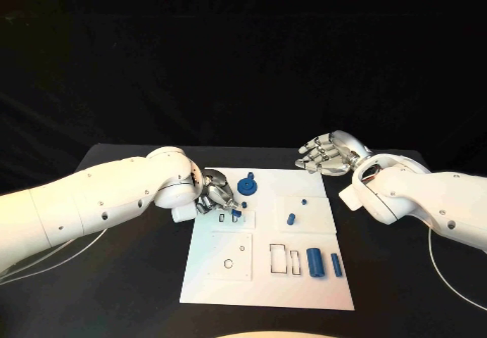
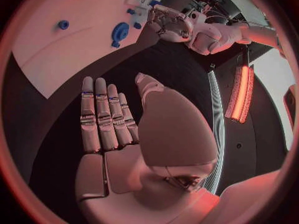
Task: Assemble the parts on the task board
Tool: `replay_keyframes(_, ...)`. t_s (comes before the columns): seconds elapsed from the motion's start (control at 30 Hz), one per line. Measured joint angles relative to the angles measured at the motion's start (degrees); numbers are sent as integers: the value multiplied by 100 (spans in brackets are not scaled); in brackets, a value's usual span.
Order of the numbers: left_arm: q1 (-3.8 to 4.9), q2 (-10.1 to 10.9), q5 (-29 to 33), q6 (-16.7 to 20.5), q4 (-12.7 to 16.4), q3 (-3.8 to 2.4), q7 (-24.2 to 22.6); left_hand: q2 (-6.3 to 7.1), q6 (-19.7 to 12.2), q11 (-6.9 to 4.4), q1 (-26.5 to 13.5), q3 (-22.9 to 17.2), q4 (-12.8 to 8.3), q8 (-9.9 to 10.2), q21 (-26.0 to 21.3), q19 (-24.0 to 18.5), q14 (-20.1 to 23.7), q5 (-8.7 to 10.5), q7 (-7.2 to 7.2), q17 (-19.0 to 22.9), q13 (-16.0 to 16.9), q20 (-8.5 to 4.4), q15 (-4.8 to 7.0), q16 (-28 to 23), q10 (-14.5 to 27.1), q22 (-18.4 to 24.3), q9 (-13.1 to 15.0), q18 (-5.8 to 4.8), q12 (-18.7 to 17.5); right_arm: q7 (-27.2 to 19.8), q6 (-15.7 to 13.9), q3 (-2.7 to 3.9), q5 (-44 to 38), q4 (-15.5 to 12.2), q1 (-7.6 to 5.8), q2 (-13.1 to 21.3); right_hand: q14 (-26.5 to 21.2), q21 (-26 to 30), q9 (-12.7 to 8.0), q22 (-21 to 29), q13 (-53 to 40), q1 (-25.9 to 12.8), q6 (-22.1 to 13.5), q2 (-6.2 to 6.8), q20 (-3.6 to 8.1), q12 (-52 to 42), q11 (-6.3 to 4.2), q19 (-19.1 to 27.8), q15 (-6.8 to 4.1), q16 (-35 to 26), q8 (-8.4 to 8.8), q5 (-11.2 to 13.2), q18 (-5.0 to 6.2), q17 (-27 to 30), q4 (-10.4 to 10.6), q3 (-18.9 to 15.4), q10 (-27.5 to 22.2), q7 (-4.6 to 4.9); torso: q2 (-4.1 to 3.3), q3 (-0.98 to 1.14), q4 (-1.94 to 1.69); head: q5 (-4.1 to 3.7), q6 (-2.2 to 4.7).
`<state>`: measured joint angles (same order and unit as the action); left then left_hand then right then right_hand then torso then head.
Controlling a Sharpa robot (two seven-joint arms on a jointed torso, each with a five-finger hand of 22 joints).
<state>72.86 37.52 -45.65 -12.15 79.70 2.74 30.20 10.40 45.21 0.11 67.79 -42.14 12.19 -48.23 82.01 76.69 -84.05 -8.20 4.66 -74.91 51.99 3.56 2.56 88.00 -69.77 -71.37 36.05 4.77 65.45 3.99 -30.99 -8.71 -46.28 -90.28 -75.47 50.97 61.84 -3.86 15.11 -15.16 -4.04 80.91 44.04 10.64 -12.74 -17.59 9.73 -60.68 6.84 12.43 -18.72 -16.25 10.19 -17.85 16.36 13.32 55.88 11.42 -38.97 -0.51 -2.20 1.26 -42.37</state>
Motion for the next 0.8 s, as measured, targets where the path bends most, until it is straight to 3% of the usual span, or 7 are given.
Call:
replay_keyframes(0.23, -30, 81, -403, 439, 253, 28, -41, 67, 115, -30, -67, 0, 0, 58, 25, 29, 0, -131, -29, 0, -113, -29, 42, 23, -91, -42, 0, 0, -110, -31, -29, -1, -4, -6, 0, 47, 31, 0, -22, 79, 31, 0, 0, 0, 4, 35, 0, -42, -30, -67, 0, -74, 0, 47, 0, 0, 0, 0, 2, 12, -23, 19, -12)
replay_keyframes(0.43, -76, 89, -846, 745, 350, 47, -57, 136, 234, -74, -136, 0, 0, 113, 65, 81, 1, -395, -70, 0, -9, -81, 82, 23, -233, -95, 0, 1, -110, -35, -98, -2, -21, -6, 0, 55, 31, 0, -38, 130, 37, 0, 39, 0, 4, 65, 20, -42, -30, -99, 23, -140, 0, 79, -16, 16, 20, 4, 10, 23, -32, 43, -40)
replay_keyframes(0.8, -134, 18, -1411, 829, 361, 114, -42, 169, 277, -91, -147, 0, 0, 124, 65, 102, 1, -638, -67, 0, 37, -102, 82, 23, -278, -111, 31, 1, -110, -12, -227, -2, -90, 1, 0, 50, 30, 0, -50, 180, 36, 0, 39, 0, 4, 86, 20, -42, -30, -134, 23, -172, 0, 110, -40, 40, 20, 4, 15, 18, -35, 85, -45)
